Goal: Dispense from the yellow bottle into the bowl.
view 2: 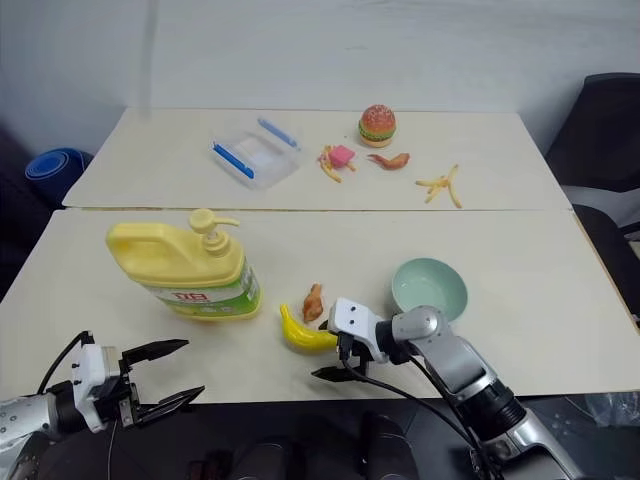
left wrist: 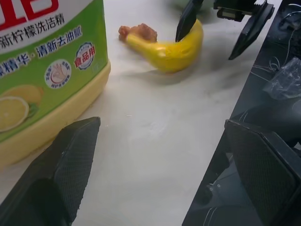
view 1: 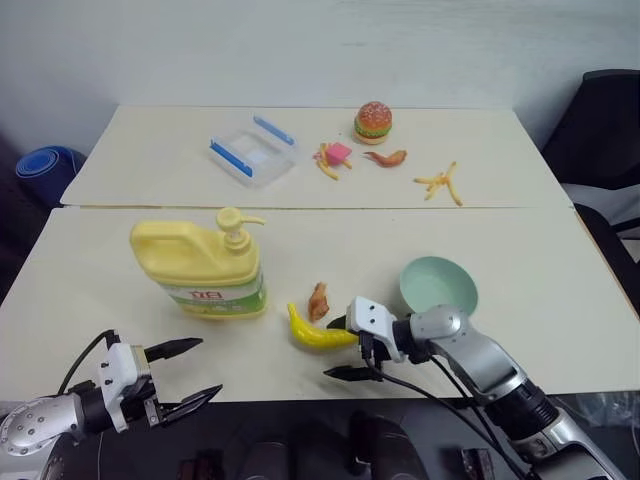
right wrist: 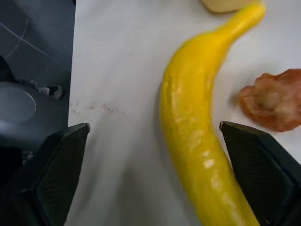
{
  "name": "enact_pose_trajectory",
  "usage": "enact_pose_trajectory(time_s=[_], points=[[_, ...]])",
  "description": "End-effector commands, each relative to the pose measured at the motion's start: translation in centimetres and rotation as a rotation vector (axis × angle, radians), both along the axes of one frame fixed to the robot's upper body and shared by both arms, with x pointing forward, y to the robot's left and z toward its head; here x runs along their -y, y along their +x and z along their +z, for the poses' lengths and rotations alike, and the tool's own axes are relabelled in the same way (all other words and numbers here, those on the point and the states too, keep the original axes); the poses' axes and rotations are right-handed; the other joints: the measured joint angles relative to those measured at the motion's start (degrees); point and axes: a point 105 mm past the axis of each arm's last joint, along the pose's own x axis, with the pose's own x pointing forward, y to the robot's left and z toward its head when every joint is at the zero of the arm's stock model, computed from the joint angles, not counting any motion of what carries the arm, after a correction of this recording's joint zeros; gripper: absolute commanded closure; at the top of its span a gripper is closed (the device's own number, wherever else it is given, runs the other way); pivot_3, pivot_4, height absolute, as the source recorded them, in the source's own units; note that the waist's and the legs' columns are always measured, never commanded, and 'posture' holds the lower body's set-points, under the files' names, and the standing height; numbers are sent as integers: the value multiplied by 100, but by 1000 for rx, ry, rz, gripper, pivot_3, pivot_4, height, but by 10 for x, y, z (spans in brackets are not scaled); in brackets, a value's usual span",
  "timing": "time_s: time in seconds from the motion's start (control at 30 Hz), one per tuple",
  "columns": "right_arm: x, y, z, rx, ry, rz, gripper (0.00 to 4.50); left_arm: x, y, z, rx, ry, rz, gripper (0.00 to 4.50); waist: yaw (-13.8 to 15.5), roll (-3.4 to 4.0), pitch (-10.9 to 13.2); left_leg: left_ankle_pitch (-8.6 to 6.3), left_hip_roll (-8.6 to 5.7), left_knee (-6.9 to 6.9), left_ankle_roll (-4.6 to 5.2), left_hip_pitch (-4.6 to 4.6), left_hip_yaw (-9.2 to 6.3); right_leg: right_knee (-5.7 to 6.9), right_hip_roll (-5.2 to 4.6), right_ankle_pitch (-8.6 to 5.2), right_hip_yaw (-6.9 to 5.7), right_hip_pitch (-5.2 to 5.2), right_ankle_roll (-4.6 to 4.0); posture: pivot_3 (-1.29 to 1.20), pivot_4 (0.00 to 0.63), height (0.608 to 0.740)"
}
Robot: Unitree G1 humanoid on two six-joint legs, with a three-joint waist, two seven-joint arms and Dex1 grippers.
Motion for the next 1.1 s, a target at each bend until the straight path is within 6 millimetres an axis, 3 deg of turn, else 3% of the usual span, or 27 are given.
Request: enact_pose_trajectory(time_s=[0.03, 0.13, 0.23, 0.37, 0.43, 0.5, 0.6, 0.7, 0.8, 0.83, 0.9, 1.0, 1.07, 1.1], points=[[-6, 22, -7, 120, -37, -66, 81, 7, -2, 1, 23, -10, -20, 0, -3, 0, 0, 0, 0, 0, -1, 1, 1, 4, 0, 0, 0, -1, -1, 0, 150, 740], [-6, 16, -17, 37, -45, -52, 462, 7, -2, 1, 25, -10, -21, 0, -3, -1, -1, 3, 0, 0, -5, -2, 1, 7, 0, 0, 1, -7, -1, 0, 150, 740], [-7, 14, -9, 38, 2, -37, 1395, 7, -1, 3, 29, -10, -22, 0, 0, -3, -2, 3, 0, 0, -5, -3, 0, 5, 0, 0, -1, -4, -1, 0, 150, 740], [-7, 1, 21, 59, 143, 50, 2798, 9, 0, 5, 35, -18, -34, 0, 5, -1, -1, 2, -1, 0, -3, -3, 0, 3, 0, 0, 0, -2, 0, 0, 150, 740], [-1, -4, 50, 77, 272, 55, 3345, 14, 0, 6, 40, -37, -49, 0, 11, 5, 3, 2, 0, 0, -2, -5, -1, 2, 0, 0, -1, -2, 0, 0, 150, 740], [13, -6, 85, 70, 427, 10, 3442, 21, 1, 10, 49, -61, -69, 0, 23, 16, 10, 1, -1, 0, -1, -5, -2, 0, -1, 0, -1, -1, 0, 0, 150, 740], [70, -2, 135, 86, 557, -153, 3442, 36, 2, 21, 81, -109, -108, 0, 96, 33, 20, 1, -2, 2, 4, -4, -3, -5, -6, 4, 2, 7, 7, 0, 150, 740], [140, 22, 142, 173, 454, -416, 3442, 48, 6, 34, 114, -143, -133, 0, 157, 27, 17, -5, -4, 3, 12, -1, -2, -22, -10, 6, 7, 15, 9, 0, 150, 740], [229, 53, 129, 219, 308, -786, 3442, 67, 8, 48, 114, -219, -173, 0, 154, 25, 16, -6, -3, 2, 15, -1, -1, -26, -9, 6, 6, 16, 8, 0, 150, 740], [259, 60, 115, 222, 217, -898, 3442, 74, 7, 52, 111, -236, -194, 0, 146, 24, 15, -5, -3, 2, 17, -1, 3, -26, -9, 6, 8, 16, 9, 0, 150, 740], [299, 65, 85, 196, 34, -1028, 3442, 83, 8, 56, 110, -251, -216, 0, 137, 32, 17, 1, -12, 3, 23, 4, 13, -23, -12, 8, 16, 18, 12, 0, 150, 740], [315, 77, 68, 163, 2, -1111, 3442, 85, 13, 64, 128, -295, -191, 0, 42, 45, 23, 10, -9, 3, 12, 3, 22, -15, -2, 8, 15, 17, 12, 0, 150, 740], [314, 85, 67, 162, 36, -1126, 3442, 85, 15, 66, 133, -299, -191, 0, -28, 54, 29, 21, -8, 2, 12, -4, 39, -1, 2, 8, 26, 21, 12, 0, 150, 740], [311, 89, 66, 156, 43, -1111, 3094, 86, 16, 66, 134, -295, -193, 0, -58, 58, 31, 26, -6, 2, 8, 2, 50, 6, 7, 9, 36, 22, 13, 0, 150, 740]])
